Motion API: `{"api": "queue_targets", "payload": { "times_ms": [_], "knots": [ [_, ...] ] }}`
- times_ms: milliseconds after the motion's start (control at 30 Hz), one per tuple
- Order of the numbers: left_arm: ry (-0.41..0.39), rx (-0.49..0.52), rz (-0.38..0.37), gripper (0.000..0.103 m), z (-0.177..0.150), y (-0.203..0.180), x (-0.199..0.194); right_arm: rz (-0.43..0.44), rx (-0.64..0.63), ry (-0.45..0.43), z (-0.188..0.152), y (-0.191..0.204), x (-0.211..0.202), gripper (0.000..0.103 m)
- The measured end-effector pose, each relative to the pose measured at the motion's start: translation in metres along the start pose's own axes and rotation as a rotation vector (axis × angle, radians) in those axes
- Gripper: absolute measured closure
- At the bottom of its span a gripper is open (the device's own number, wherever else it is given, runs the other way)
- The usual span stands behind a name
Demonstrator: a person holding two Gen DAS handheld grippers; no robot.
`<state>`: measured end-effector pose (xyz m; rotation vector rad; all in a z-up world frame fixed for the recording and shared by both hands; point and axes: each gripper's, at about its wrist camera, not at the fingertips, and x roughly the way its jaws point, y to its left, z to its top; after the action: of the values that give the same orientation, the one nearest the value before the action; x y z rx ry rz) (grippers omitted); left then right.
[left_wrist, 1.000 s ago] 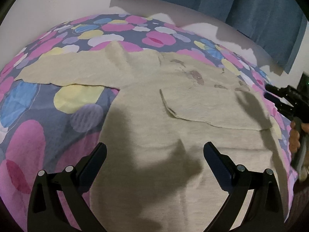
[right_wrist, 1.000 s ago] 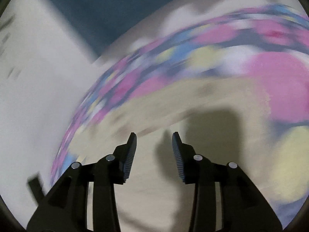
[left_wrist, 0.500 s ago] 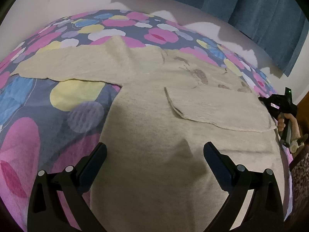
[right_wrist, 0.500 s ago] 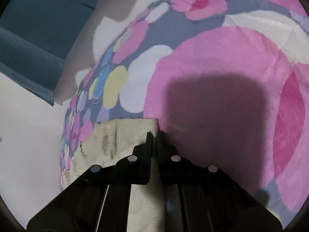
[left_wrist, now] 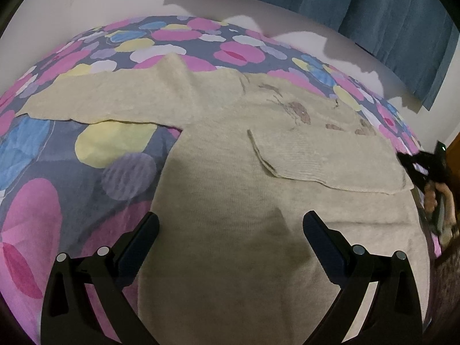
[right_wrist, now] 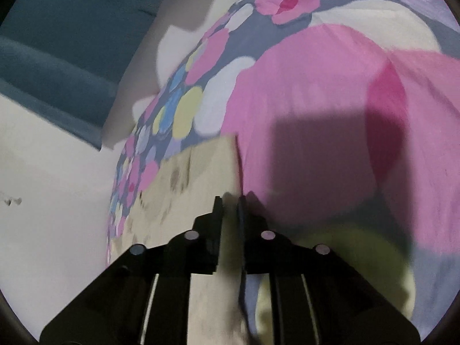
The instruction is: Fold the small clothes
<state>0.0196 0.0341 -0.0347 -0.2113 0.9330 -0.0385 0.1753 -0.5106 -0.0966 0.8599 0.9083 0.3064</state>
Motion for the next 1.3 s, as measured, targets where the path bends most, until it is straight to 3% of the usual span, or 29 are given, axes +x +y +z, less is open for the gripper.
{"api": "queue_targets", "payload": {
  "times_ms": [167,233,400,467,600,633,967,1200,1300],
  "knots": [
    [0.0,-0.004,0.0,0.004,-0.001,0.001,-0.002,-0.02,-0.057,0.031,-0.037,0.005,-0.015,0.084],
    [-0.002,-0.004,0.003,0.004,-0.002,0.001,-0.003,-0.049,-0.078,0.037,-0.045,0.004,-0.016,0.096],
    [-0.002,-0.004,0.014,0.004,-0.002,0.003,-0.003,-0.033,-0.06,0.017,-0.05,0.0,-0.019,0.096],
    [-0.003,-0.005,0.018,0.004,-0.002,0.005,-0.004,-0.028,-0.056,0.01,-0.054,0.002,-0.025,0.09],
    [0.001,-0.027,0.028,0.004,-0.003,0.014,-0.006,0.002,-0.048,-0.025,-0.071,0.006,-0.048,0.059],
    [0.003,-0.036,0.033,0.004,-0.003,0.018,-0.007,0.011,-0.05,-0.031,-0.076,0.008,-0.054,0.055],
    [-0.005,-0.114,0.047,0.004,-0.002,0.05,-0.017,0.014,-0.087,-0.027,-0.131,0.02,-0.1,0.05],
    [-0.018,-0.218,0.047,0.004,0.004,0.09,-0.022,0.011,-0.099,-0.004,-0.151,0.014,-0.095,0.049],
    [-0.039,-0.239,0.083,0.004,0.01,0.113,-0.023,0.028,-0.122,-0.007,-0.153,0.018,-0.095,0.038]
  ]
}}
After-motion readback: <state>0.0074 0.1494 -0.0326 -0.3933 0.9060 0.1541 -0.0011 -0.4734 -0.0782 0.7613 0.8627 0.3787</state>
